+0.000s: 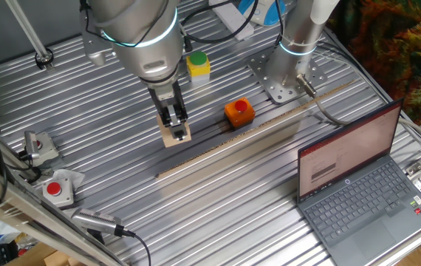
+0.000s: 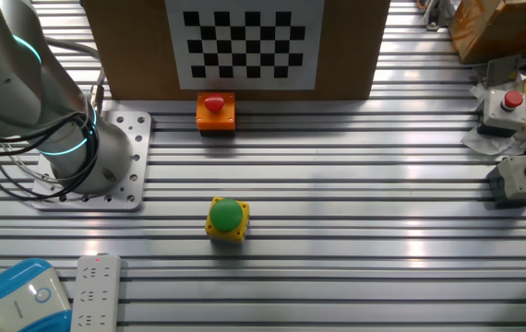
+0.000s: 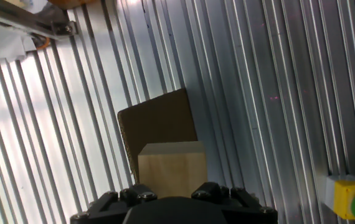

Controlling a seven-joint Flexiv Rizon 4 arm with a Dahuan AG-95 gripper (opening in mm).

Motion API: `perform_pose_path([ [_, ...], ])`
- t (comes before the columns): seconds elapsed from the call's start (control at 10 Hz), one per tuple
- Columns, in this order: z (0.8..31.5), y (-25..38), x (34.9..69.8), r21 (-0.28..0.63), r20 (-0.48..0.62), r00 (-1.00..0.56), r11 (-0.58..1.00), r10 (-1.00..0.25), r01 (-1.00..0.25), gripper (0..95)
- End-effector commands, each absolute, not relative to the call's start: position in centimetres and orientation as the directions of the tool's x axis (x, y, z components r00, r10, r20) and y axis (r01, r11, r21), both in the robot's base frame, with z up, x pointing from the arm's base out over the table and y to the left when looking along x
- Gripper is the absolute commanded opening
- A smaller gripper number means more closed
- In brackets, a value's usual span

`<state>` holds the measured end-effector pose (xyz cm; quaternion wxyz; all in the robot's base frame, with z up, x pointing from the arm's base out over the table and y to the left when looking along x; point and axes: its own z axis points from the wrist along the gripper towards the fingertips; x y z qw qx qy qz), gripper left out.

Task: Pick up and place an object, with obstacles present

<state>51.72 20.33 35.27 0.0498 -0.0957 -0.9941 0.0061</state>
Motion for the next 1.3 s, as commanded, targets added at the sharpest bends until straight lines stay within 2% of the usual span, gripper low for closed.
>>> perform_pose_path([
  [0.1, 35.24, 20.25, 51.7, -0.029, 0.086, -0.981, 0.985, 0.172, 0.17, 0.0],
  [0.8, 35.24, 20.25, 51.7, 0.001, 0.029, -0.999, 1.0, -0.012, -0.012, 0.0],
  [1.3, 35.24, 20.25, 51.7, 0.008, -0.005, -0.997, 0.997, -0.079, -0.079, 0.0],
])
